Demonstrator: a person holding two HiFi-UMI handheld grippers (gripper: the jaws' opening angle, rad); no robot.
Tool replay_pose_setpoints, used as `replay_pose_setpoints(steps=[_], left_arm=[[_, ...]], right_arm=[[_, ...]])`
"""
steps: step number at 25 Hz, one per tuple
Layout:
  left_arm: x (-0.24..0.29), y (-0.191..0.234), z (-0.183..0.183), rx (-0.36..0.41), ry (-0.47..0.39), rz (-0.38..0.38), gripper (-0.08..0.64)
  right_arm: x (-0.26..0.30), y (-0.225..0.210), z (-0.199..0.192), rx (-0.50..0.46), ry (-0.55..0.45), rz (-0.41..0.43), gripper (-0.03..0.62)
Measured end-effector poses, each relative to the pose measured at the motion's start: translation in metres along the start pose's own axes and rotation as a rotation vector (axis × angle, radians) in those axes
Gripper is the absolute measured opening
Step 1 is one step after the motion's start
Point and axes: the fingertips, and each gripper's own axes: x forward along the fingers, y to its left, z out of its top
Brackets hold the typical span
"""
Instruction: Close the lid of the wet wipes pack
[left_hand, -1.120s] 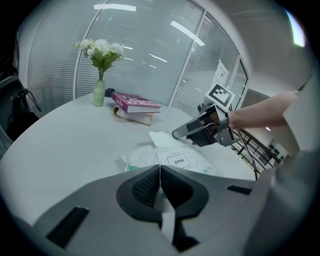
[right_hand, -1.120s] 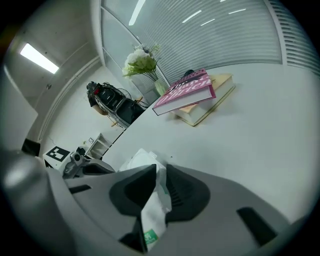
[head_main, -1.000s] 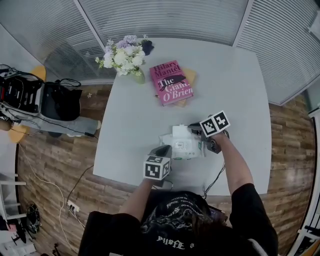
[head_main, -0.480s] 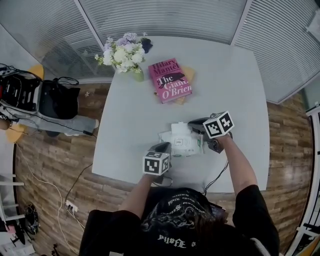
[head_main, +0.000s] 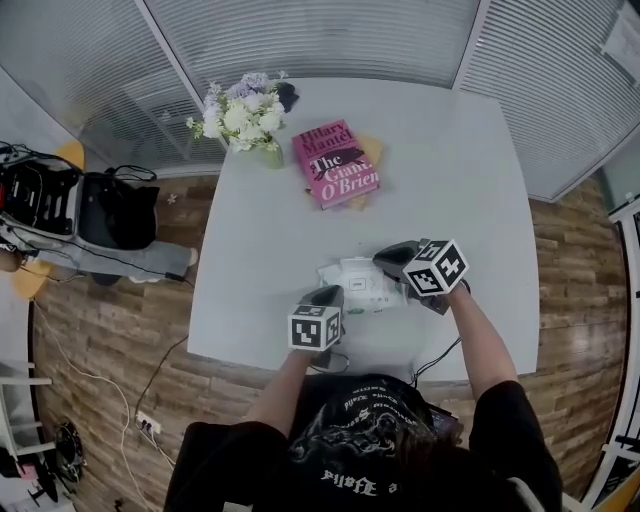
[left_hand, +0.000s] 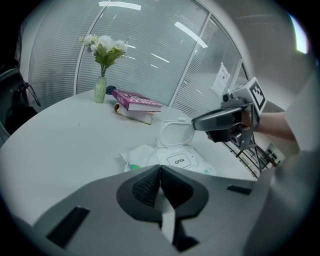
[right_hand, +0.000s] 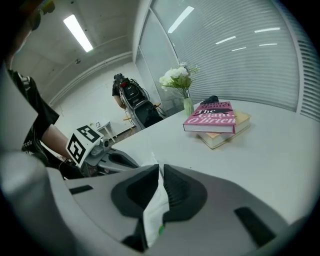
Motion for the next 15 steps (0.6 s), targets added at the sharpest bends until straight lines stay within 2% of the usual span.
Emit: replay_pose_setpoints(steps=[6,9,11,13,15], left_arm=[[-0.001,-0.001,0.003,-0.04,-0.014,-0.021,0.008],[-0.004,0.0,0.005,-0.05,-0.039,-0.004,0.008],[-0.013,0.003,0.011,-0.006,-0.09,0.051,0.008],[-0.023,0.001,0.02,0.079,-0.151,0.09,0.008],[-0.03,-0.01,0.025,0.11,-0.186,0.05,0.008]], right_arm=[[-0.006,0.016,-0.01,-0.154,0.041,-0.051,0.04],[-0.006,0.022,-0.016,-0.205,0.055,-0.073,0.043],[-0.006,0.027,-0.022,-0.22,0.068,-0.077,0.044],[-0.006,0.031,-0.026,-0.231,0.09,-0.076,0.051],[-0.006,0.033,-0.03,-0.234,0.104,-0.079,0.054]])
